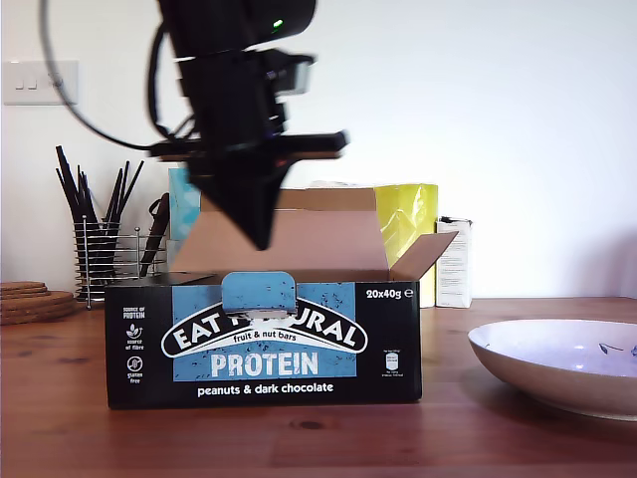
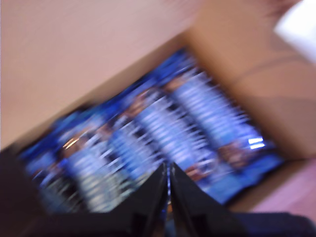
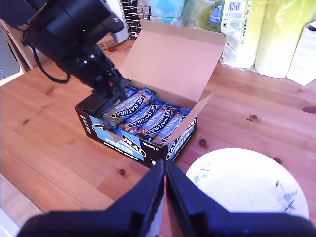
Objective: Spread the side flaps of the carton box of snackbars
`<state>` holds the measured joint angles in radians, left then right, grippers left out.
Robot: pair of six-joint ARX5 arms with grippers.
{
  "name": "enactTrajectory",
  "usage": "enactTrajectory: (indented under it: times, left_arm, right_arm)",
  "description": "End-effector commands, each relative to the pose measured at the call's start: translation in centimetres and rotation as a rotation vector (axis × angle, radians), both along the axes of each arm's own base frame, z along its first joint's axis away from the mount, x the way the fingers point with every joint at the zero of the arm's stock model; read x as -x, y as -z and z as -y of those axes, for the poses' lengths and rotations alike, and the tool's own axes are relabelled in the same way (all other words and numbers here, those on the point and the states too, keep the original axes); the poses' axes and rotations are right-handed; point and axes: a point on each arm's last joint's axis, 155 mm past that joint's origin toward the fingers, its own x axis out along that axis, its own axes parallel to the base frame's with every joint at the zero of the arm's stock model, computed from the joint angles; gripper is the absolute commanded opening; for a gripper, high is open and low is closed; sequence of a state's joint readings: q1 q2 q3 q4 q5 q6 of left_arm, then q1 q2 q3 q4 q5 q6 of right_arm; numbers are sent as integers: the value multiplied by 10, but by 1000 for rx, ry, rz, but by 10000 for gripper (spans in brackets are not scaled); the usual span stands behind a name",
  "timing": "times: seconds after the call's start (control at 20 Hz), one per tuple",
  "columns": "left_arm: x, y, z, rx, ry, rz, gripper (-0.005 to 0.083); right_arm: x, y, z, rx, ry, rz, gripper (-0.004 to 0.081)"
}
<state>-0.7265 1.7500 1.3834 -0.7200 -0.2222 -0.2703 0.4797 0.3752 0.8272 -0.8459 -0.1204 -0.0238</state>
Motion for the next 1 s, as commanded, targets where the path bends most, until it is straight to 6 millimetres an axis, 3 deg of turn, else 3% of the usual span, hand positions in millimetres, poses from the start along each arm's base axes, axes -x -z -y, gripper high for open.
enactTrajectory:
  times: [0.0,0.55,0.75,0.8,0.85,0.95]
  left_arm:
    - [0,8,-4,-19,-39,-8,-23]
    - [-2,13,-33,10,-262,-57,-21]
    - [-1,17,-34,35,-288,-90,-21]
    - [-1,18,-34,34,-288,-90,9]
    - [-1,18,-34,33,-288,-90,104]
    - [1,19,-37,23,-289,-100,413]
  right_arm:
    - [-1,2,-1,9,-7,5,-13]
    - [-1,2,-1,9,-8,4,-13]
    - [-1,2,-2,9,-8,4,-13]
    - [-1,2,-2,9,-8,4,-13]
    - [-1,2,-2,9,-8,4,-13]
    - [-1,2,-2,9,-8,4,-13]
